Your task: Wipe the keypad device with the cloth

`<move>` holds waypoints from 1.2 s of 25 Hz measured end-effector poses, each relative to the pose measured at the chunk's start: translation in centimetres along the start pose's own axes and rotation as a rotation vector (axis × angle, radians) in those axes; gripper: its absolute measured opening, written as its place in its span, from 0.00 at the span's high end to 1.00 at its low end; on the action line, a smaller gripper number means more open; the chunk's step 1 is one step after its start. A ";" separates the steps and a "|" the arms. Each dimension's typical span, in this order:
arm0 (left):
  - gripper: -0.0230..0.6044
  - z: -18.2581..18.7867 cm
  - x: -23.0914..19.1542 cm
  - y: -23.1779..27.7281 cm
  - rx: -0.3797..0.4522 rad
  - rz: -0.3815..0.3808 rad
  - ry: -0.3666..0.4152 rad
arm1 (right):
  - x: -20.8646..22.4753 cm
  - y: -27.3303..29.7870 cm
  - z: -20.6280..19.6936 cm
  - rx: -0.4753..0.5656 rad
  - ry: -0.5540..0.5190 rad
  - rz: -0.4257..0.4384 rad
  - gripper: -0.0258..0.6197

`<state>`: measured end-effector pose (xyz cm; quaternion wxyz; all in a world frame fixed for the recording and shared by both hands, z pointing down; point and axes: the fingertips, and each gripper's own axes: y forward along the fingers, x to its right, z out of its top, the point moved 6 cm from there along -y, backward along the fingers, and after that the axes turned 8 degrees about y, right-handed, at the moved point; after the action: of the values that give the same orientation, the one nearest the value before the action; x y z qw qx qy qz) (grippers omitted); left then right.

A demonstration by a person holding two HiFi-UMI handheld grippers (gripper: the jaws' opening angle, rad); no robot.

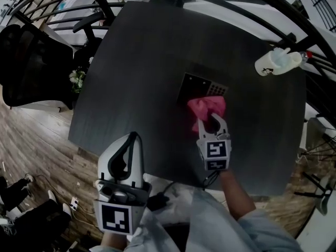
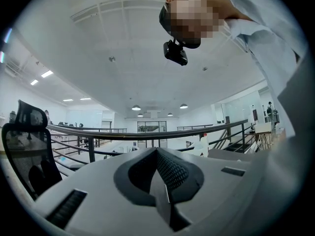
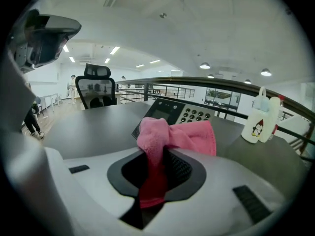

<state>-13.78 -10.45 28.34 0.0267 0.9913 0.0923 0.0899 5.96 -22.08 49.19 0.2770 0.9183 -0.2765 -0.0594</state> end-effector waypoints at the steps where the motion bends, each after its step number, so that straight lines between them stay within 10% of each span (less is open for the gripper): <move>1: 0.96 0.1 0.0 0.1 0.003 -0.003 -0.002 | 0.4 -0.4 -0.1 -0.002 0.008 -0.015 0.85; 14: 0.96 0.8 0.0 0.2 0.034 -0.026 -0.001 | 2.5 -5.4 6.1 0.188 0.049 -0.114 0.85; 30: 0.96 0.8 -0.7 -1.1 0.027 0.007 0.013 | -2.2 1.6 13.2 0.305 0.023 0.046 0.85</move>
<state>-14.51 -9.50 27.35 0.0121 0.9913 0.0904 0.0954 -0.10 -28.28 38.83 0.1386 0.9438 -0.3001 0.0003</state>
